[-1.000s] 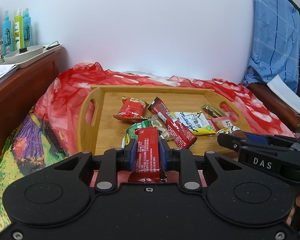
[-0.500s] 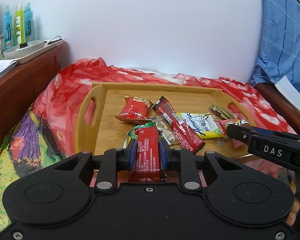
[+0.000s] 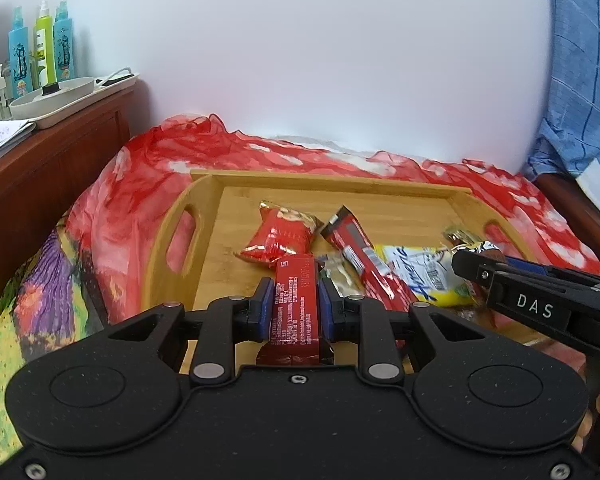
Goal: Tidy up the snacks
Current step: 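Carry the peanut bag over the tray with the right tool while the left carries the red strip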
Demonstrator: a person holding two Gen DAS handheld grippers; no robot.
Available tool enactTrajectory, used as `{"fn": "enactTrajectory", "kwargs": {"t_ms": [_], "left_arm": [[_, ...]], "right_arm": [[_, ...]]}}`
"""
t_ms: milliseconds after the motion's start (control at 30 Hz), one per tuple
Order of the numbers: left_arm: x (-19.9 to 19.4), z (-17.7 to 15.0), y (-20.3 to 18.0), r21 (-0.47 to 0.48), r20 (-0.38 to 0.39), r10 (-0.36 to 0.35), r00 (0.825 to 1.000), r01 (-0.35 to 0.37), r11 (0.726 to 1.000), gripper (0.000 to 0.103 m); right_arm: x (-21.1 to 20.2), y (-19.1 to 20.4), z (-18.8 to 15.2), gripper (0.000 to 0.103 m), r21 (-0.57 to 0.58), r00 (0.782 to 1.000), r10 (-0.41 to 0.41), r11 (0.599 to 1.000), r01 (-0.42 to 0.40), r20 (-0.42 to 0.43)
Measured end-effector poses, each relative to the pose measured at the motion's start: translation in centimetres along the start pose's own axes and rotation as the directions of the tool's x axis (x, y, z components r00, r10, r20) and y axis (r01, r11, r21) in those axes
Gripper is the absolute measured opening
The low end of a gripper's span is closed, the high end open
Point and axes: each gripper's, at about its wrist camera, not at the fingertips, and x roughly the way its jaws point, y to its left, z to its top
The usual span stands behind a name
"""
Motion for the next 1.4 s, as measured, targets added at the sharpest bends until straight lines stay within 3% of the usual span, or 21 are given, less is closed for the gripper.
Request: {"fn": "enactTrajectory", "kwargs": {"t_ms": [367, 767, 1033, 1400], "left_arm": [[2.8, 1.3, -0.2, 0.003, -0.002, 0.038, 0.999, -0.038, 0.999, 0.023], [6.8, 6.8, 1.4, -0.02, 0.01, 0.047, 0.999, -0.047, 0.999, 0.023], [9.3, 6.5, 2.1, -0.033, -0.03, 0.063, 0.998, -0.064, 0.997, 0.023], [10.1, 6.5, 2.2, -0.038, -0.02, 0.071, 0.997, -0.072, 0.997, 0.023]], "right_arm": [[2.1, -0.3, 0.7, 0.048, -0.009, 1.0, -0.021, 1.0, 0.022, 0.013], [5.0, -1.0, 3.5, 0.048, -0.026, 0.998, -0.036, 0.999, 0.037, 0.042], [7.1, -2.0, 3.1, 0.048, 0.006, 0.999, -0.046, 0.999, 0.046, 0.001], [8.1, -2.3, 2.8, 0.048, 0.015, 0.999, -0.044, 0.999, 0.045, -0.017]]}}
